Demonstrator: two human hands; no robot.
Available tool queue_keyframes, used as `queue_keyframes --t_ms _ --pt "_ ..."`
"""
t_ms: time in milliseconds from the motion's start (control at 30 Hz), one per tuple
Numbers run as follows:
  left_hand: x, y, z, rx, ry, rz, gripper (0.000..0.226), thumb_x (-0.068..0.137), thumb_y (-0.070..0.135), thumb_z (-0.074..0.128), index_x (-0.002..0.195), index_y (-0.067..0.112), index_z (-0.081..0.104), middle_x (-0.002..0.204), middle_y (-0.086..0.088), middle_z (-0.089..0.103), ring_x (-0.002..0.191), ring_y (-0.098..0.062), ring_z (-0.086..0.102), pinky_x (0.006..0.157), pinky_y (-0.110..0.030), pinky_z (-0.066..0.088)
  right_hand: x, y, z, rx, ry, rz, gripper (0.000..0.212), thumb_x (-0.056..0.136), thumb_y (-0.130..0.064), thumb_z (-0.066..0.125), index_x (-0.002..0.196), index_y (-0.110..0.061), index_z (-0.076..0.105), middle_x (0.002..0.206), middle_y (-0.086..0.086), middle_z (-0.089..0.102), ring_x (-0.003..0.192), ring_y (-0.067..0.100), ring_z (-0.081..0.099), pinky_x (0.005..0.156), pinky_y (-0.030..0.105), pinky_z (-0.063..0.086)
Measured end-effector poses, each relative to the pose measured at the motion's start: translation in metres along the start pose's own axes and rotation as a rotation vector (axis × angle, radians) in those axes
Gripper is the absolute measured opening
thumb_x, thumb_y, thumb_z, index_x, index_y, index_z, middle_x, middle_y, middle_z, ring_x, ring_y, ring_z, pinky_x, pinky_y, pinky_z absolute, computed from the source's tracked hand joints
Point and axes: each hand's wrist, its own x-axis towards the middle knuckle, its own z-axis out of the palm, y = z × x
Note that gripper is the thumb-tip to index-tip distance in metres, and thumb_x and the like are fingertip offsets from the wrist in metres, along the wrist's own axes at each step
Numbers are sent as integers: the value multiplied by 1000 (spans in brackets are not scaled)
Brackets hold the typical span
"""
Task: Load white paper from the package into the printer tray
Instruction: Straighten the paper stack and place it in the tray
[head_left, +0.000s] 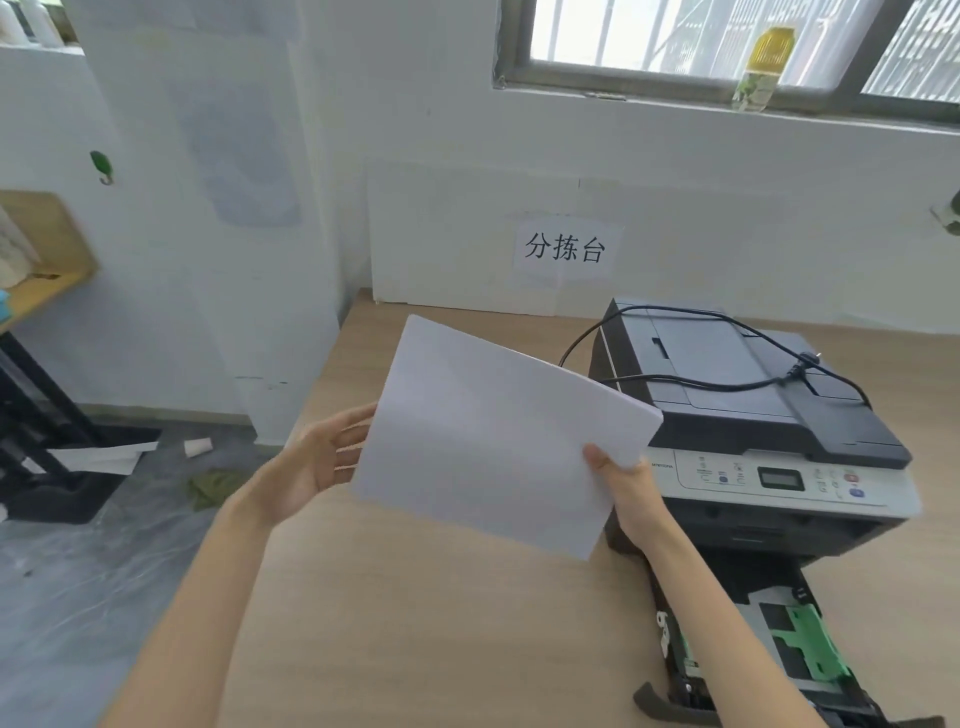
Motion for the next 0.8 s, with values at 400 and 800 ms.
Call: queue_keyframes --t_ms 400,800 --pt "7 -95 78 351 417 10 33 92 11 55 66 28 66 64 3 63 61 -16 56 52 -26 44 -28 53 -6 -256 116 49 14 89 -14 65 92 -27 68 89 -2 72 78 4 68 64 16 53" --pt "-11 -195 87 215 548 -230 16 81 6 71 76 21 72 70 4 71 70 -11 63 59 -27 51 -66 138 -28 -322 220 289 23 83 -7 72 80 -30 72 71 -17 74 69 -8 67 58 4 49"
